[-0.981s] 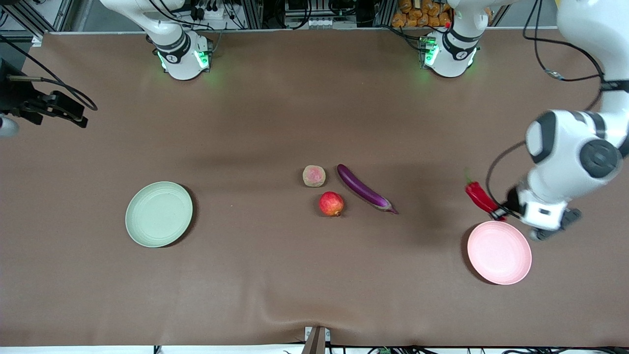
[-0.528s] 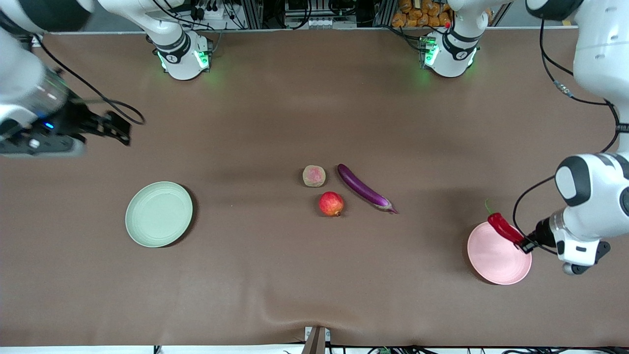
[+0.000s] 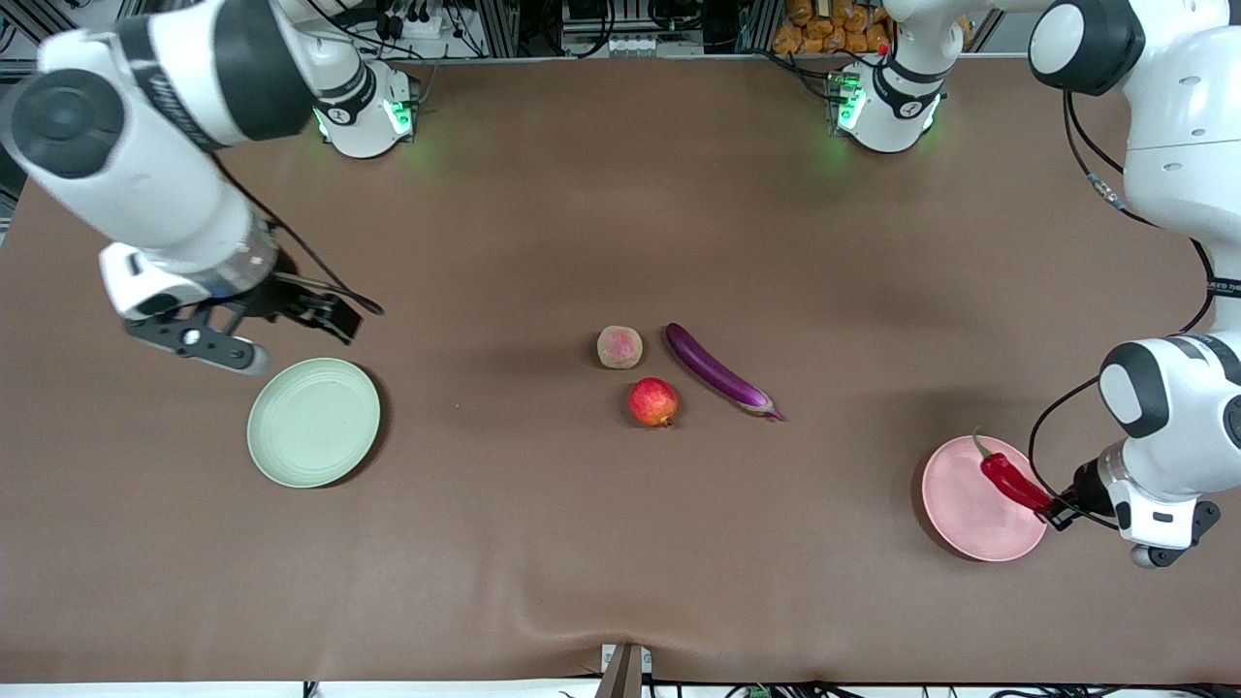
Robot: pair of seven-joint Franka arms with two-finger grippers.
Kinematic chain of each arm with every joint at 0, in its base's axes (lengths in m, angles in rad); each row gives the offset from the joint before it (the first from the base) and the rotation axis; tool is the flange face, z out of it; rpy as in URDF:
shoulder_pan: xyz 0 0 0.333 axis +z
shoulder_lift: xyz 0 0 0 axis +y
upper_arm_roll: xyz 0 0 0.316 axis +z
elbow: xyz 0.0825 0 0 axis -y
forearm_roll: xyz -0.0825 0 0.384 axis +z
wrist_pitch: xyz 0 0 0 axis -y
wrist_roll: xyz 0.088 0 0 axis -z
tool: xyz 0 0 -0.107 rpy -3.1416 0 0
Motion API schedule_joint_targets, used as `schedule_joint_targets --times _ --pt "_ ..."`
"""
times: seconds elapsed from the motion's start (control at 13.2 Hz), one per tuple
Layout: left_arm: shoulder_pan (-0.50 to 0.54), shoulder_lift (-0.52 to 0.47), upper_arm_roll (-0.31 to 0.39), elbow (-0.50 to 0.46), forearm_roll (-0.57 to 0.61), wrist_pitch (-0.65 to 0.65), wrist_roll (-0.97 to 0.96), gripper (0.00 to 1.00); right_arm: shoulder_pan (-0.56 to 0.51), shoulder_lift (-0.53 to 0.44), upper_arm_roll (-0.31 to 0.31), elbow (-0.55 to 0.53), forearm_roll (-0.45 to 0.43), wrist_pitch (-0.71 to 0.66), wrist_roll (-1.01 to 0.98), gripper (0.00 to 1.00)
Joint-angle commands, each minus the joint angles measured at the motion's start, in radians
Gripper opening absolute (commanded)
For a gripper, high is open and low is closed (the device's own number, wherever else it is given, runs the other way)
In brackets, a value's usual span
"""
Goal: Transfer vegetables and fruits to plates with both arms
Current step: 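Carry the chili with the left gripper onto the pink plate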
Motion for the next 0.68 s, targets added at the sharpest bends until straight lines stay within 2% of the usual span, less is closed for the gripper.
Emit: schedule_joint_targets --times 0.0,0.15,0.3,0.38,0.45,0.53,0.6 --pt "-0.005 0.011 0.007 0.026 0.014 0.003 0.037 0.98 0.070 0.073 -0.004 0.033 -0.021 0.015 0.183 1.00" --pt "-0.007 -0.006 -0.002 0.016 0.006 -0.005 0.028 1.00 0.134 0.125 -0.005 0.035 -0.024 0.081 0.311 1.00" --pt "-0.008 -0.028 -0.028 0.005 0.003 -0.052 0.020 1.00 0.154 0.158 -0.002 0.037 -0.012 0.151 0.462 1.00" --pt "-0.007 -0.049 -0.053 0.005 0.003 -0.116 -0.001 1.00 0.182 0.177 -0.004 0.021 -0.026 0.148 0.473 1.00" --pt "-0.007 -0.075 -0.088 0.005 0.003 -0.181 -0.044 1.00 0.209 0.246 -0.005 0.015 -0.058 0.130 0.452 1.00" --pt "-0.007 -0.095 -0.129 -0.003 0.005 -0.250 -0.113 1.00 0.234 0.266 -0.004 0.023 -0.117 0.124 0.424 1.00" --pt "-0.011 -0.121 -0.174 -0.026 0.009 -0.291 -0.201 1.00 0.264 0.283 -0.004 0.021 -0.119 0.136 0.432 1.00"
